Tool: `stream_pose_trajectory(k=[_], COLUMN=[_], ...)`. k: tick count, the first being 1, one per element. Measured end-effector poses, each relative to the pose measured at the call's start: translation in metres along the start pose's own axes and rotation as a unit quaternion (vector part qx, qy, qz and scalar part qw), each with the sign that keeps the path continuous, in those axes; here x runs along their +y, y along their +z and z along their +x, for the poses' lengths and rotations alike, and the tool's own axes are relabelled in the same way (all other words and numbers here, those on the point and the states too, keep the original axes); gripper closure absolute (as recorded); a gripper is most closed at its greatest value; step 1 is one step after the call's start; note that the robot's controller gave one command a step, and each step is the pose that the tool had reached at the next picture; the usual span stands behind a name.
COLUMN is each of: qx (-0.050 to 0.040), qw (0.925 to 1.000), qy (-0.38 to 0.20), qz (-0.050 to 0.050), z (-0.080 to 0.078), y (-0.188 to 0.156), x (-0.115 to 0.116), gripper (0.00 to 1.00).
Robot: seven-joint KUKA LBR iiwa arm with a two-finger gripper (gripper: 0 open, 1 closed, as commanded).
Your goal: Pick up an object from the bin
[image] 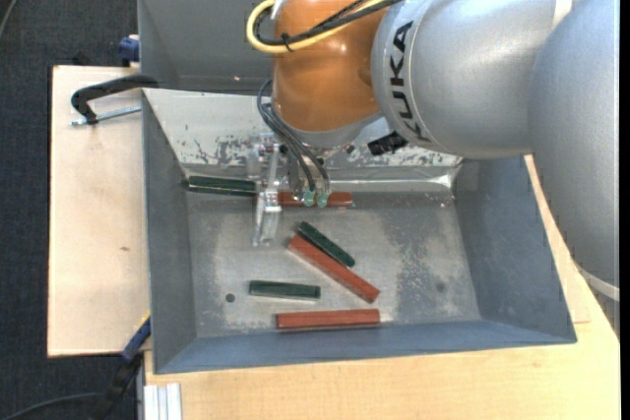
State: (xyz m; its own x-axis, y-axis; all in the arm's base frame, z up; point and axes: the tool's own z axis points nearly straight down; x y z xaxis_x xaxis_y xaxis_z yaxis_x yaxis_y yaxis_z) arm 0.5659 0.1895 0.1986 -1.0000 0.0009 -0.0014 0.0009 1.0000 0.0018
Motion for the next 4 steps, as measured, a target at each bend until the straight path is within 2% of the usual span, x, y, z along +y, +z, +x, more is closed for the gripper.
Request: stream_pose_trajectory(k=[1, 2, 3, 4], qx=[0.0038, -0.001, 0.0006, -0.0065], qw=[0.995, 0.9894, 0.9896, 0.9945], qy=[-0.1, -0.145, -0.144, -0.105], qz=[0.001, 0.0, 0.0, 0.0], z=[0.04, 0.071, 0.072, 0.051], y=[0.131, 0.127, 0.128, -0.013], x=[-0.047, -0.015, -0.017, -0.051], gripper=[0.0, 0.0, 1.0, 1.0])
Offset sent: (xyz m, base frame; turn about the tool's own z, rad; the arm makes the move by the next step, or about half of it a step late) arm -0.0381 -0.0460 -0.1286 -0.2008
